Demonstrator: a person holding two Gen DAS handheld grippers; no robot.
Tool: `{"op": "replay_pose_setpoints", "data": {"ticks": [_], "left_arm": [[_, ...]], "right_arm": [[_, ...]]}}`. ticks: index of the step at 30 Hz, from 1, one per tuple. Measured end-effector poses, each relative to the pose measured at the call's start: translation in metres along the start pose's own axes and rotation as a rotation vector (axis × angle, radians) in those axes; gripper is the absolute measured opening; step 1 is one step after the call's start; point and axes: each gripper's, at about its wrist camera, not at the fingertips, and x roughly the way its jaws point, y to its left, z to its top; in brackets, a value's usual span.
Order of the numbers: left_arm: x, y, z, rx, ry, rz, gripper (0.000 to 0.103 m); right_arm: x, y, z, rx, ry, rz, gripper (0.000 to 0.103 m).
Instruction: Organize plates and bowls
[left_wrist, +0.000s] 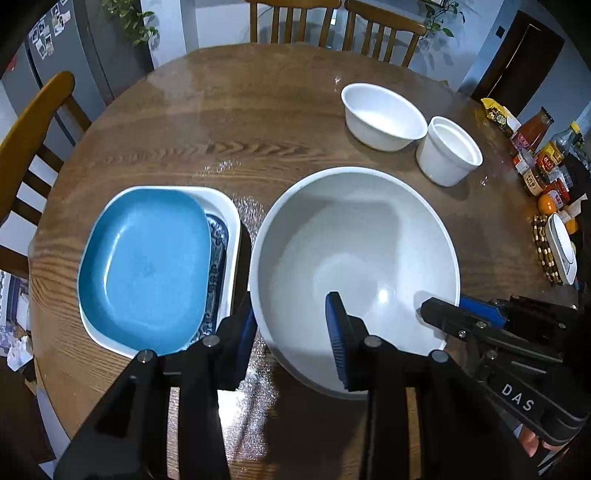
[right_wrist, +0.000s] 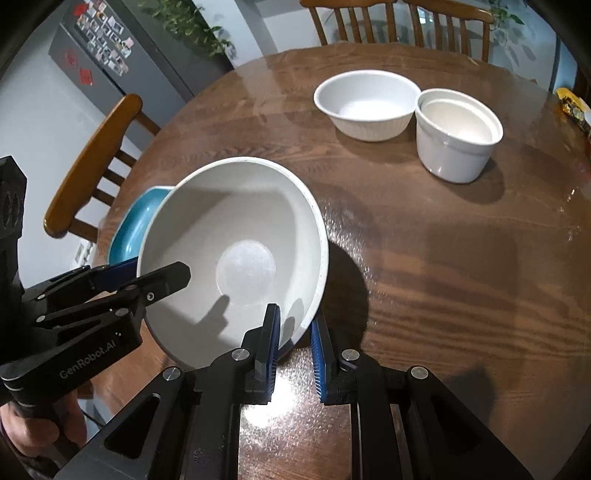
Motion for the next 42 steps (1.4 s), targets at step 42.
{"op": "replay_pose_setpoints", "data": {"ticks": [42], "left_arm": [[-0.027, -0.022, 0.116, -0.087, -0.124, -0.051, 0.072]], "right_arm": [[-0.042, -0.055, 0.102, 0.193, -0.179, 0.036, 0.034]]}}
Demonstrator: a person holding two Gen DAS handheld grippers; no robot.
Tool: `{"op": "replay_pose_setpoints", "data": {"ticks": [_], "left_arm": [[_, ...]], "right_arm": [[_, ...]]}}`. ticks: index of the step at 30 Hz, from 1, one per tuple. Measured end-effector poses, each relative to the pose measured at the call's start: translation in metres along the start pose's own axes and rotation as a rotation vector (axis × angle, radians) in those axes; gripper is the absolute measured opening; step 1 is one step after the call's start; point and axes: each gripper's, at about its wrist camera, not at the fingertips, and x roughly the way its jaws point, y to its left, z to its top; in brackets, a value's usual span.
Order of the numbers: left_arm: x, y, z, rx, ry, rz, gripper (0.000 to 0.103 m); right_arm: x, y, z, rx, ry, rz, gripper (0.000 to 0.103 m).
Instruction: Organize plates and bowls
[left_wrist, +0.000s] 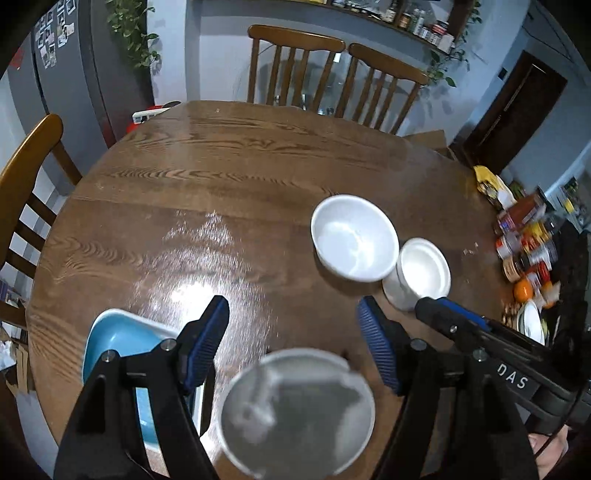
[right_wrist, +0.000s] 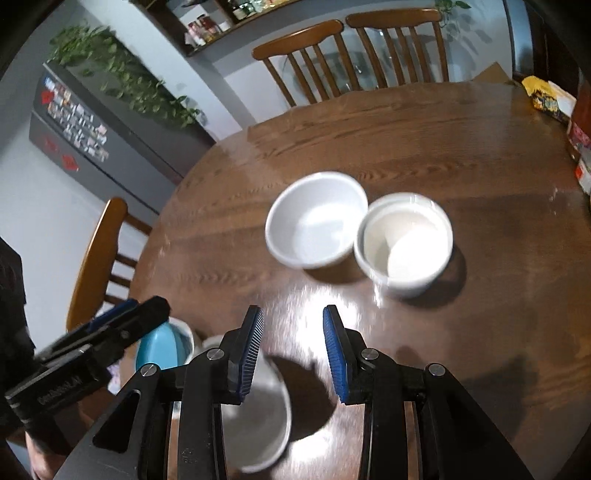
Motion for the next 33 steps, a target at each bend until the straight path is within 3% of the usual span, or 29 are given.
{"op": "replay_pose_setpoints", "data": {"ticks": [6, 12, 16, 18, 21, 25, 26, 33], "left_arm": [[0.037, -0.011, 0.028, -0.016, 0.026, 0.032, 0.071], [0.078, -0.013, 0.039, -0.068, 0.092, 0.031, 0.070], [0.096, -0.021, 0.042, -0.050, 0.117, 0.035, 0.069], [0.104, -0.023, 0.042, -0.044, 0.135, 0.033, 0.064], [0.116, -0.021, 0.041, -0.050, 0.167, 0.025, 0.048], [0.126, -0.024, 0.037, -0.028, 0.194, 0.005, 0.027], [0.127, -0.024, 0.036, -0.024, 0.197, -0.002, 0.021], [0.125, -0.024, 0.039, -0.016, 0.183, -0.007, 0.018]], "right_arm": [[0.026, -0.013, 0.044, -0.031, 0.003, -0.102, 0.034], [0.068, -0.035, 0.076, -0.028, 0.053, -0.139, 0.034], [0.088, -0.038, 0.086, -0.054, 0.098, -0.143, 0.034], [0.098, -0.037, 0.089, -0.082, 0.129, -0.159, 0.034], [0.108, -0.032, 0.089, -0.126, 0.169, -0.164, 0.033], [0.113, -0.028, 0.086, -0.160, 0.178, -0.166, 0.010], [0.113, -0.029, 0.086, -0.157, 0.178, -0.157, 0.009], [0.107, -0.021, 0.084, -0.159, 0.156, -0.164, 0.007]]}}
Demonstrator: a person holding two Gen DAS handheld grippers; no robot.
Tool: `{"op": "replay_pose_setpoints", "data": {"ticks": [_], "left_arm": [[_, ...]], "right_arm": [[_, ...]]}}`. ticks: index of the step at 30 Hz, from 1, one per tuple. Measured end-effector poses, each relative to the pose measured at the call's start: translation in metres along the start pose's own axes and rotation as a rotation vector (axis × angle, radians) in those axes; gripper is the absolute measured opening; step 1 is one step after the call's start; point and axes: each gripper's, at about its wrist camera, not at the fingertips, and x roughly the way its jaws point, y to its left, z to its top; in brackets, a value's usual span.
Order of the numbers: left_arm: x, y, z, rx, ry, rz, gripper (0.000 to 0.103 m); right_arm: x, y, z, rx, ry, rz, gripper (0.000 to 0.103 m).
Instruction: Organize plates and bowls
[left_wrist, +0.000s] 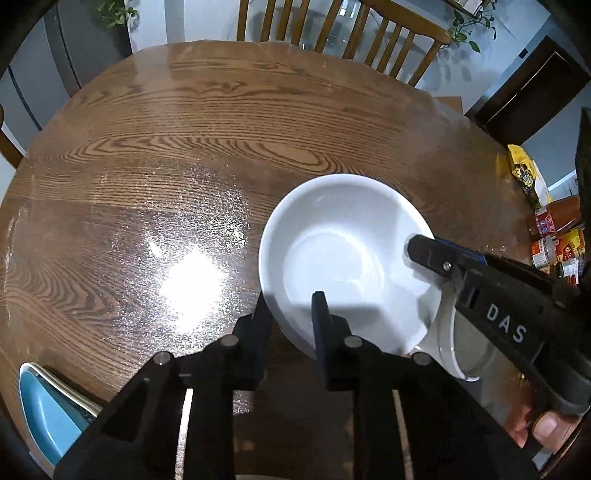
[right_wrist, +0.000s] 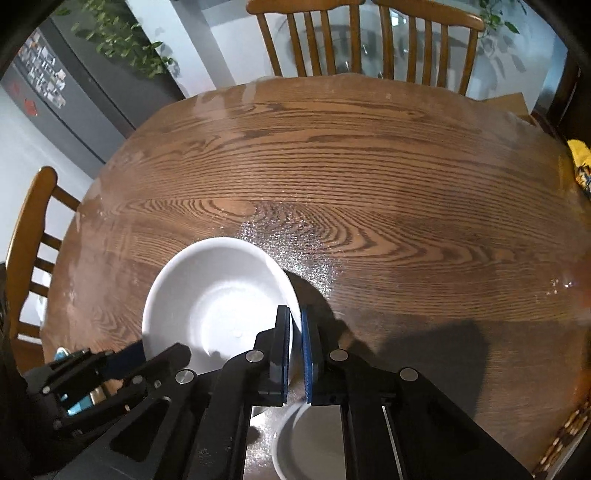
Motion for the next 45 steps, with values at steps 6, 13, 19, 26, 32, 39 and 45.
{"op": "replay_pose_setpoints", "data": {"ticks": [6, 13, 19, 26, 32, 39, 45], "left_arm": [[-0.038, -0.006, -0.008, 0.073, -0.094, 0.025, 0.018], [-0.084, -0.008, -0.039, 0.135, -0.186, 0.036, 0.018], [-0.103, 0.000, -0.069, 0.143, -0.203, 0.010, 0.018], [-0.119, 0.004, -0.097, 0.150, -0.221, 0.003, 0.018], [-0.126, 0.013, -0.119, 0.141, -0.221, 0.017, 0.018], [-0.133, 0.024, -0.137, 0.144, -0.233, 0.038, 0.018], [-0.133, 0.035, -0.150, 0.140, -0.231, 0.049, 0.018]], "right_arm": [[-0.033, 0.010, -0.011, -0.005, -0.069, 0.007, 0.007], [-0.088, 0.026, -0.039, -0.022, -0.185, 0.027, 0.007], [-0.119, 0.043, -0.070, -0.061, -0.238, 0.029, 0.007], [-0.131, 0.057, -0.102, -0.083, -0.248, 0.032, 0.007], [-0.134, 0.068, -0.124, -0.103, -0.240, 0.039, 0.008], [-0.137, 0.082, -0.142, -0.121, -0.235, 0.051, 0.008], [-0.134, 0.091, -0.155, -0.132, -0.220, 0.058, 0.008]]}}
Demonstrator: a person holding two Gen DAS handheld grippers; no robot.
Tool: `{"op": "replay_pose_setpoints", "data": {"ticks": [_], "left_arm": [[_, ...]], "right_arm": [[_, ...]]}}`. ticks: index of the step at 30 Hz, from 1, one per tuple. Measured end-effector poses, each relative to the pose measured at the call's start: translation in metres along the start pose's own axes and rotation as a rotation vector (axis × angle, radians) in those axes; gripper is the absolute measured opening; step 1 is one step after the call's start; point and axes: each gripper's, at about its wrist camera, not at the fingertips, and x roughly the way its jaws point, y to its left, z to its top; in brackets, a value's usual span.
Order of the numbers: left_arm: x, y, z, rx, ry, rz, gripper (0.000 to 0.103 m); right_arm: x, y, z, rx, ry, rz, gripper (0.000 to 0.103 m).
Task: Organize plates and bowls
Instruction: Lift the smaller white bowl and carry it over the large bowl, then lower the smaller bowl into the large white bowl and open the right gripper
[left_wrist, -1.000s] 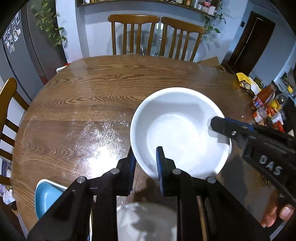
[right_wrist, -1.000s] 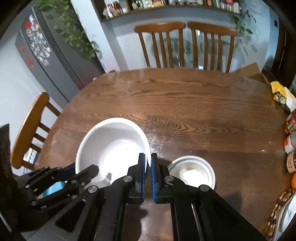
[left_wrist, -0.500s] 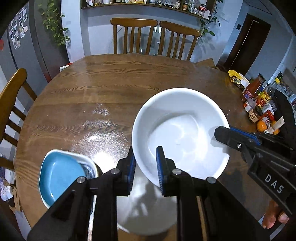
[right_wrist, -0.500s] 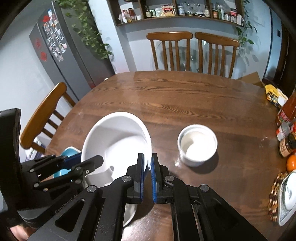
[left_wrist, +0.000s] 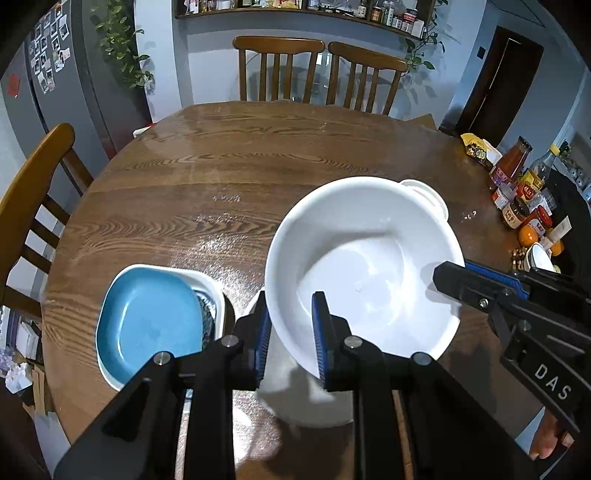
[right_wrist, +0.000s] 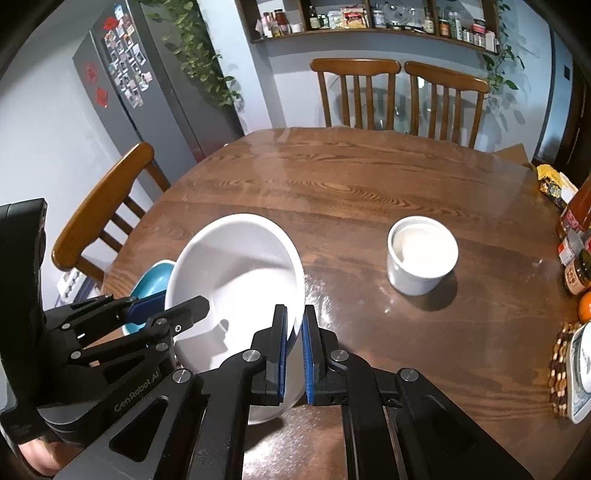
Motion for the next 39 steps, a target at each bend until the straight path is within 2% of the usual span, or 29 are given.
{"op": "replay_pose_setpoints", "data": {"ticks": [9, 17, 39], "left_arm": [[0.007, 0.008, -0.015, 0.010, 0.030, 0.020, 0.018], [0.023, 0.011, -0.026, 0.018, 0.087, 0.032, 0.018], [0.040, 0.007, -0.031, 0.073, 0.139, 0.064, 0.019]], "right_arm": [[0.011, 0.010, -0.018, 0.000, 0.047, 0.010, 0.009], [0.031, 0.011, -0.034, 0.012, 0.117, 0.015, 0.010], [0.055, 0.015, -0.041, -0.013, 0.213, -0.026, 0.013]]}}
